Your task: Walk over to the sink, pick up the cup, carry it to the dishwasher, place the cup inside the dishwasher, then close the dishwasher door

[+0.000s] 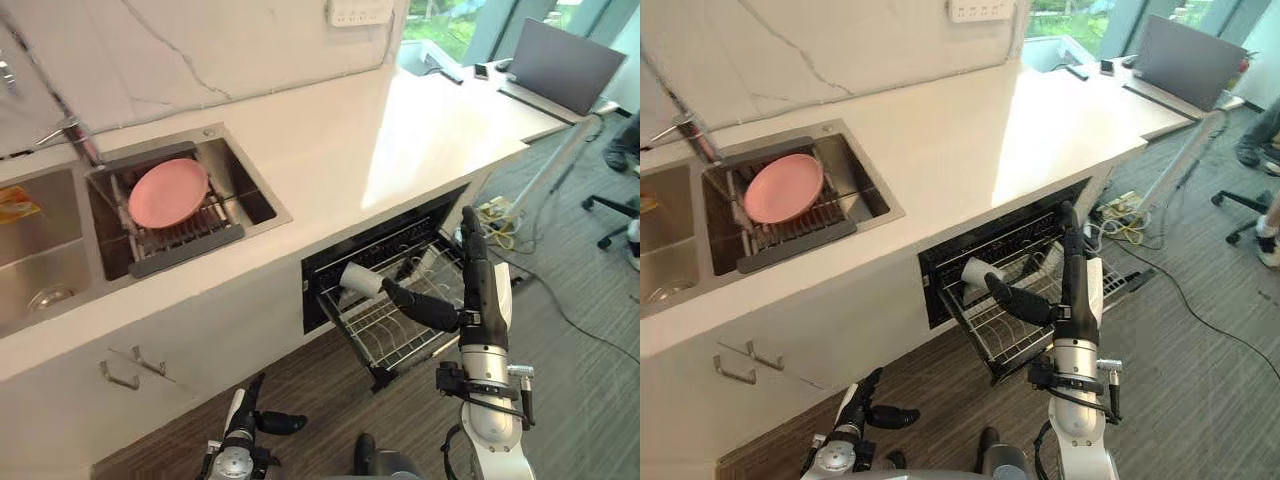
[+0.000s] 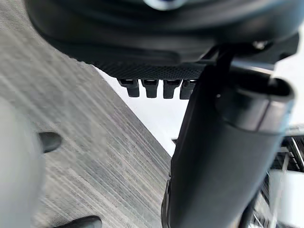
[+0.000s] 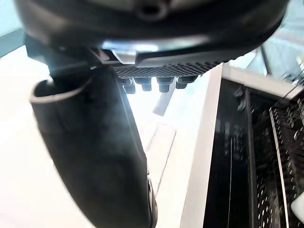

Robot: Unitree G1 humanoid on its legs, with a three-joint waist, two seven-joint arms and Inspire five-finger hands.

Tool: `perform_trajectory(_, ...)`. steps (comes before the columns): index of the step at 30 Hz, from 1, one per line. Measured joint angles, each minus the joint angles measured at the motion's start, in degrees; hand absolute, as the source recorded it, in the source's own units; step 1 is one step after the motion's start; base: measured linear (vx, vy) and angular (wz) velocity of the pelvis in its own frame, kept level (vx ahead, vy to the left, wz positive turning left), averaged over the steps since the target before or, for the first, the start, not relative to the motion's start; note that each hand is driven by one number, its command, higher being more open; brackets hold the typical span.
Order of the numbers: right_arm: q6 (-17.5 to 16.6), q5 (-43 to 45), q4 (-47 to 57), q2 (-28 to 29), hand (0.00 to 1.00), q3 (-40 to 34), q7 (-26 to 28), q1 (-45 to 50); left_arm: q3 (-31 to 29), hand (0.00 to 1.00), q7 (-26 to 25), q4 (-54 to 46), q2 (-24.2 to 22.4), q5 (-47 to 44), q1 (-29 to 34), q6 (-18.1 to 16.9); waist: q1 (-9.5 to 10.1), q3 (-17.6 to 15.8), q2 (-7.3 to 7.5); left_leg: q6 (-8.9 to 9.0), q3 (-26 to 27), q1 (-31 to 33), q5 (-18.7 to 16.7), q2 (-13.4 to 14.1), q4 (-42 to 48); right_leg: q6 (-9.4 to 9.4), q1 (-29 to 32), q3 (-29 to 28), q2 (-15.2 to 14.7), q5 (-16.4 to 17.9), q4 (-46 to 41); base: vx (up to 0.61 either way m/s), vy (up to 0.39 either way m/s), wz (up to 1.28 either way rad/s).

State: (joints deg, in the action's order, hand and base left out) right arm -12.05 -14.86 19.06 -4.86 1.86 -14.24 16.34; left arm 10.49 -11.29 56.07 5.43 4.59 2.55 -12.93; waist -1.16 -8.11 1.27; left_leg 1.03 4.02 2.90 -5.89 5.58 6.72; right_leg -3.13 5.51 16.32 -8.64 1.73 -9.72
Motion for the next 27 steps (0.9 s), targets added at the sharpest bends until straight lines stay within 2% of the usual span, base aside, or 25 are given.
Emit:
perform_trajectory(1,0.0,0.0,-0.23,-0.38,1.0,-0.47,-0.48,-0.76,0.07,1.0,0.08,0.18,-0.22,0.0,-0.07,0.04,-0.1,0.12,-0.24,-0.12,5.71,0.2,0.18,1.9,-0.18,-0.24,-1.01,1.75,-0.82,-0.23,1.03,-0.08,0.053,1.38)
perform_trajectory(2,0.0,0.01,-0.91,-0.97,1.0,-1.22,-1.23,-2.62,0.13,1.0,0.08,0.19,-0.75,0.0,-0.15,0.03,-0.07,0.22,-0.45,-0.46,14.16,0.38,0.35,4.24,0.73,-0.3,-1.71,4.05,-1.97,-0.15,1.98,-0.04,0.128,1.08)
perform_trajectory(3,0.0,0.04,-1.71,-1.56,1.0,-1.69,-1.61,-4.36,0.48,1.0,0.02,0.18,-1.15,-0.01,-0.09,0.02,-0.04,0.42,-0.81,-0.62,18.93,0.17,0.74,5.18,0.75,-0.87,-2.28,5.3,-2.84,-0.13,2.61,-0.02,0.146,0.87)
perform_trajectory(4,0.0,0.06,-2.25,-1.92,1.0,-1.91,-2.0,-5.39,1.2,1.0,-0.04,0.19,-1.31,0.0,0.05,0.03,-0.13,0.75,-1.37,-0.47,20.67,0.0,1.37,5.36,0.31,-1.71,-2.67,6.2,-3.33,-0.13,3.02,0.01,0.128,0.65)
perform_trajectory(6,0.02,0.01,-2.81,-2.27,1.0,-2.72,-2.19,-6.92,2.62,1.0,0.03,-0.07,-1.33,0.05,0.02,0.01,0.21,0.88,-1.54,-0.16,19.79,-0.08,3.86,3.42,-1.18,-3.5,-3.8,7.75,-5.02,-0.43,3.47,0.05,0.165,0.55)
perform_trajectory(8,0.02,-0.1,-2.8,-1.7,1.0,-2.48,-2.04,-6.74,3.64,1.0,0.22,-0.15,-0.99,0.25,-0.03,0.03,0.2,0.92,-0.79,-0.79,19.09,-0.43,3.1,1.05,-1.44,-5.19,-4.48,8.52,-7.67,0.07,2.5,0.12,0.219,0.37)
perform_trajectory(10,0.21,-0.36,-2.89,-1.5,1.0,-3.02,-2.07,-6.7,3.9,1.0,0.74,-0.6,-0.32,1.25,0.16,0.06,-0.12,0.15,0.65,-2.54,18.42,-1.93,0.11,-3.05,-0.2,-7.2,-4.48,8.28,-13.61,2.94,-4.06,0.18,0.232,0.31)
perform_trajectory(11,0.27,-0.5,-3.05,-1.48,1.0,-3.28,-2.13,-6.7,3.9,1.0,0.75,-0.66,-0.14,1.25,0.18,0.06,-0.21,-0.06,1.01,-2.74,18.11,-2.63,-0.62,-4.0,0.15,-7.6,-4.32,7.55,-14.99,3.36,-6.56,0.21,0.217,0.31)
perform_trajectory(12,0.49,-0.56,-3.85,-1.51,1.0,-3.91,-2.32,-6.68,3.91,1.0,0.65,-0.64,0.24,1.27,0.44,0.07,-0.78,-0.15,1.08,-2.77,17.3,-3.69,-1.95,-5.04,1.21,-6.17,-3.04,4.91,-17.03,3.72,-12.71,0.22,0.198,0.34)
perform_trajectory(13,0.86,-0.57,-4.87,-1.47,1.0,-4.25,-2.73,-6.73,3.84,1.0,0.62,-1.01,0.67,1.21,0.99,0.08,-1.2,-0.25,1.39,-2.63,16.43,-4.59,-2.84,-5.47,2.63,-2.86,-0.55,0.1,-17.85,2.94,-19.66,0.22,0.189,0.35)
perform_trajectory(14,1.05,-0.63,-5.2,-1.49,1.0,-4.41,-2.88,-6.74,3.86,1.0,0.62,-1.38,0.67,1.2,1.12,0.13,-1.31,-0.28,1.49,-2.64,15.97,-5.07,-3.49,-5.53,3.14,-1.03,1.33,-2.95,-17.87,1.72,-23.62,0.24,0.165,0.35)
perform_trajectory(15,1.3,-0.97,-5.52,-1.38,1.0,-4.58,-3.1,-6.7,3.85,1.0,0.58,-2.2,0.92,1.2,1.17,0.09,-1.85,-0.24,1.35,-3.44,14.82,-5.87,-4.54,-5.34,3.49,-0.13,5.06,-9.04,-16.18,2.35,-29.95,0.25,0.109,0.5)
perform_trajectory(16,1.29,-1.36,-5.61,-1.33,1.0,-4.84,-3.1,-6.74,3.84,1.0,0.48,-2.17,1.38,1.19,1.1,0.14,-2.6,-0.35,1.87,-3.77,13.07,-6.11,-5.16,-4.91,3.43,-1.06,7.3,-13.04,-12.07,6.9,-32.6,0.26,0.076,0.59)
perform_trajectory(17,1.29,-1.64,-5.57,-1.35,1.0,-5.08,-3.1,-6.84,3.84,1.0,0.44,-2.12,1.5,1.19,1.11,0.16,-2.86,-0.39,2.01,-3.73,12.32,-6.36,-5.18,-4.65,3.07,-1.17,8.15,-14.8,-9.46,8.76,-32.45,0.27,0.005,0.7)
perform_trajectory(18,1.27,-2.4,-5.41,-1.41,1.0,-6.09,-3.1,-6.96,3.91,1.0,0.55,-1.97,1.49,1.19,1.09,0.28,-3.11,-0.43,2.08,-3.52,10.93,-7.17,-5.15,-4.11,2.21,-1.38,9.62,-17.85,-4.4,11.14,-30.36,0.28,-0.04,0.64)
perform_trajectory(19,1.36,-3.08,-5.09,-1.56,1.0,-6.89,-3.45,-6.93,4.02,1.0,0.57,-1.94,1.4,1.19,1.11,0.28,-3.23,-0.44,2.1,-2.69,9.88,-7.69,-5.42,-3.83,2.22,-1.68,10.3,-19.05,-1.07,11.51,-27.28,0.35,-0.072,0.74)
perform_trajectory(20,1.39,-3.46,-4.04,-1.65,1.0,-7.66,-3.78,-6.62,4.06,1.0,0.69,-1.81,1.53,1.21,1.14,0.27,-3.19,-0.01,2.89,-0.34,8.82,-8.15,-6.5,-4.26,3.37,-1.06,10.38,-18.92,1.68,8.33,-19.65,0.35,-0.096,0.61)
perform_trajectory(21,1.34,-3.46,-3.06,-2.24,1.0,-8.04,-3.9,-6.59,3.81,1.0,0.81,-1.05,1.7,1.24,0.63,0.28,-3.24,0.13,2.78,0.74,8.15,-8.7,-7.67,-4.79,4.47,-1.57,9.84,-18.57,1.87,7.31,-17.87,0.3,-0.068,0.39)
perform_trajectory(24,1.28,-3.13,-1.11,-3.32,1.0,-8.1,-3.11,-4.73,2.16,1.0,0.51,-0.13,-0.04,1.34,1.64,0.2,-2.9,1.47,-0.69,1.13,7.83,-9.43,-7.9,-1.53,5.86,-0.66,4.99,-17.26,3.99,6.64,-11.91,0.3,-0.04,0.01)
perform_trajectory(25,1.28,-2.82,-0.7,-3.31,1.0,-8.1,-2.87,-4.24,2.06,1.0,0.55,-0.08,-0.18,1.38,1.85,0.2,-2.91,1.47,-0.67,1.27,7.93,-9.59,-7.81,-1.46,6.16,-0.58,4.37,-17.25,4.23,6.59,-11.26,0.26,-0.05,-0.1)
perform_trajectory(26,1.27,-2.45,-0.17,-3.03,1.0,-8.13,-2.38,-3.8,1.91,1.0,0.67,0.1,-0.43,1.66,2.13,0.2,-2.95,1.21,-0.04,1.48,8.28,-8.63,-7.69,-1.44,9.34,-0.4,3.37,-17.55,4.11,6.48,-9.98,0.21,-0.022,-0.09)
perform_trajectory(27,1.1,-2.18,-0.17,-2.18,1.0,-8.29,-1.84,-3.95,1.43,1.0,1.44,-0.05,-0.52,2.11,1.69,0.26,-2.83,0.38,1.7,1.32,7.75,-6.67,-9.48,-2.08,10.32,-0.42,2.52,-18.07,2.87,6.35,-9.01,0.18,-0.001,-0.08)
